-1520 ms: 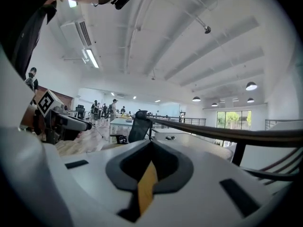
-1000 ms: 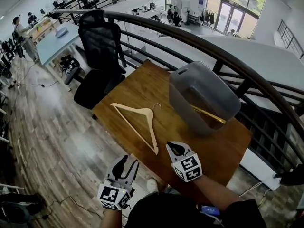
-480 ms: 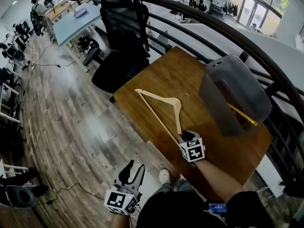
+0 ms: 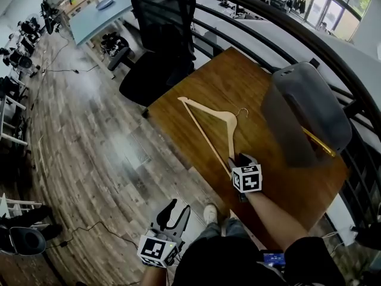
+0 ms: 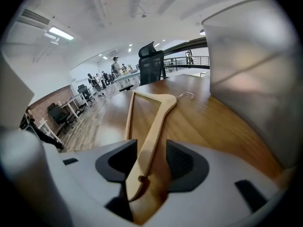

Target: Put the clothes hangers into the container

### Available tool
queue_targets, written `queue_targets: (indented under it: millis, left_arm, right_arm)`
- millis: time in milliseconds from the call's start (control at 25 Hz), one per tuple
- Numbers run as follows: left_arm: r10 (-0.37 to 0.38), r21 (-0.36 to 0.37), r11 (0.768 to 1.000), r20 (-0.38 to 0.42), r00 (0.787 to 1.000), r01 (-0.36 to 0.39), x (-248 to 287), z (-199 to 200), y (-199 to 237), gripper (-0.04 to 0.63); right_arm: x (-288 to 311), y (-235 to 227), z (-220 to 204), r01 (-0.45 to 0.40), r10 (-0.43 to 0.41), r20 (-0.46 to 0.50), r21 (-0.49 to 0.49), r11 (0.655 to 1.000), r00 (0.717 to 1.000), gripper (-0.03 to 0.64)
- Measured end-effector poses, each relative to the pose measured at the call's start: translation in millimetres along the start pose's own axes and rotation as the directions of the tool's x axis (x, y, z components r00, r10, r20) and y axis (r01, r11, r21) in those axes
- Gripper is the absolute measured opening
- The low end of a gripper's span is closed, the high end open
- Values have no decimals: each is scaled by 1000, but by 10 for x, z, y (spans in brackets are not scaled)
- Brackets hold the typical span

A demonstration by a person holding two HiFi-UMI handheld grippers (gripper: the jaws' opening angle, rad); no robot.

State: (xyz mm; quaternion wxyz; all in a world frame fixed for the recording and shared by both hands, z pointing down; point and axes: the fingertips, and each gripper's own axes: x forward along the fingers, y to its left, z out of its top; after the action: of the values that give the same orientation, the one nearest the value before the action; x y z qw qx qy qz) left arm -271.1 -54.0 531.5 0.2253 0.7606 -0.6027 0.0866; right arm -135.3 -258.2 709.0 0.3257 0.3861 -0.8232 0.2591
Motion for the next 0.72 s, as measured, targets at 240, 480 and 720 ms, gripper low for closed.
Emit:
queue_targets:
  millis: [240,480,720]
  left_arm:
    - [-15,10,1000,3,1000,15,-19,36,-39,170]
    - [-5,8,1000,-5,1000,5,-32,-1,11,170]
    - [-24,7,1000,-24,999,24,83,-86,15,170]
  right_arm:
    - [89,46,55,6,-7,-17,-30,1000,1000,196]
    - [159,46,-61,34,-40,-74,-71,997,996,152]
    - [11,-61,-205,43,-45,-101,-13,999,994,103]
